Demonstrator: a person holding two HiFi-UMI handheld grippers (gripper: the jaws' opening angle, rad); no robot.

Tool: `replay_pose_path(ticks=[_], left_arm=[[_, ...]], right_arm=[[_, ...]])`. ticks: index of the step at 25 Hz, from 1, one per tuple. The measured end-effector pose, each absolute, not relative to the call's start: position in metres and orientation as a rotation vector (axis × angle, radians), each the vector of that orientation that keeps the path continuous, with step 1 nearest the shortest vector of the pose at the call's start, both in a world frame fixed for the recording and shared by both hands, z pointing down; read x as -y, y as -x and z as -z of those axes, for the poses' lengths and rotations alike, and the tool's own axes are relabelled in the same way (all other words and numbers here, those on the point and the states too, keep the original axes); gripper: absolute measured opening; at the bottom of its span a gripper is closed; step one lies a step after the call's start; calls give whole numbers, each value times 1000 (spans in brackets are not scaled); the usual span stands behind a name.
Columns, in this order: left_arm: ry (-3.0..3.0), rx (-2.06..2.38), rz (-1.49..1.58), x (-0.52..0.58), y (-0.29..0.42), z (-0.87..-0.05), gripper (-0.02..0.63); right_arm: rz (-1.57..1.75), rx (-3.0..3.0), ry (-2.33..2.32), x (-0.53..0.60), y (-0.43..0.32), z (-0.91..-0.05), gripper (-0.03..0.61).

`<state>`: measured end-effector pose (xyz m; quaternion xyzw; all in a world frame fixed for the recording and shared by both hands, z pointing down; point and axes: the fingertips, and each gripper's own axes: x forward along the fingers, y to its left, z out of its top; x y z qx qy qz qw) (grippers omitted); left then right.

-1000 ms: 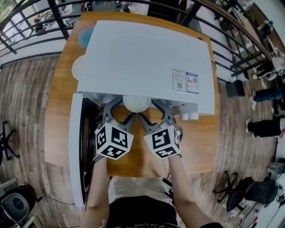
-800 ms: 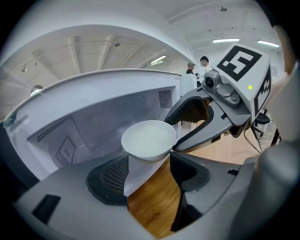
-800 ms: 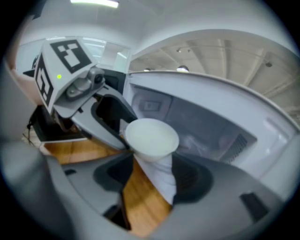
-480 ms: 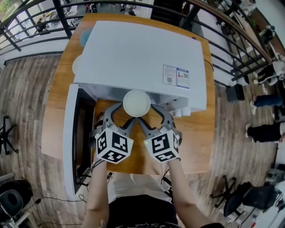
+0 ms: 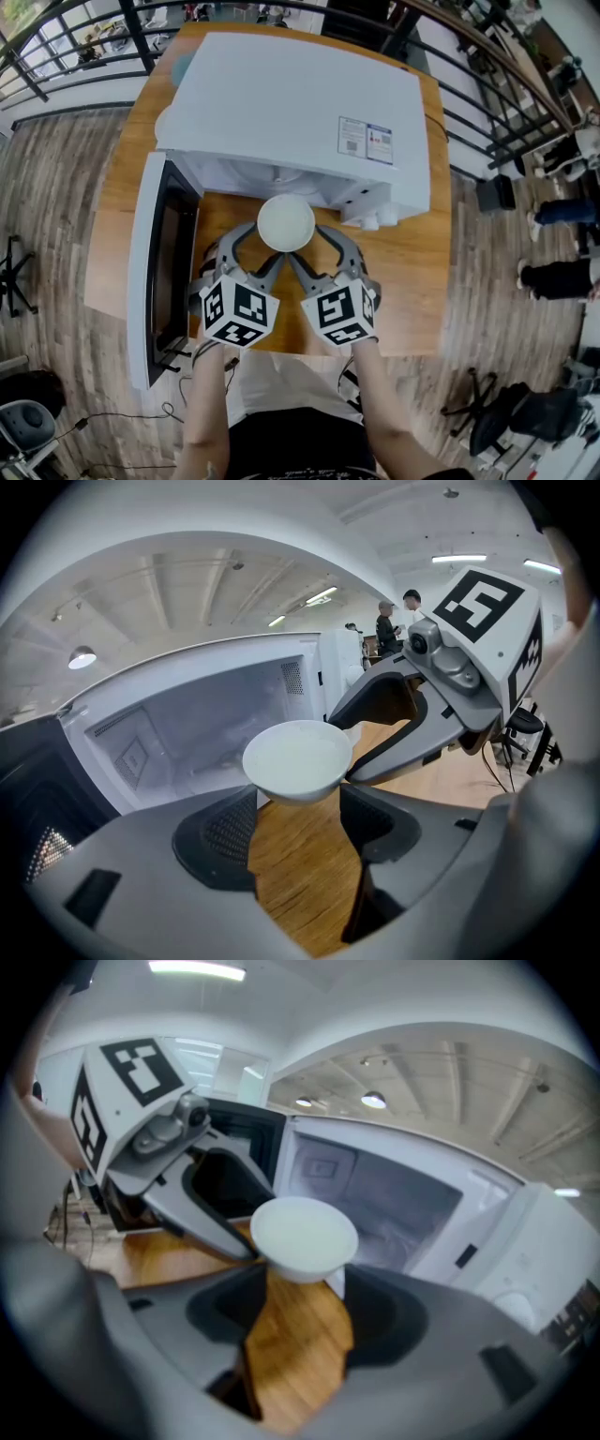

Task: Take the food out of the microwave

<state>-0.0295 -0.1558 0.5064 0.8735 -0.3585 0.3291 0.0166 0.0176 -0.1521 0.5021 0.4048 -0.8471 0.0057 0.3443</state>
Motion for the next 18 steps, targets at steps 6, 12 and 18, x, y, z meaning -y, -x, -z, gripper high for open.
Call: replay_pose_path(ticks=[6,12,18], left_arm=[[-2703,1106,-1040,137,31,-517,304],[-2687,1101,-1040,117,33,-525,304],[-2666,1088,-1045,99,31,-543,304]], right_arm=[[-43,2206,-1035,133,-16,-513,270],[-48,2205,-1019,115,-14,-521,270],[-77,2187,-986,99,-17,-543,270]])
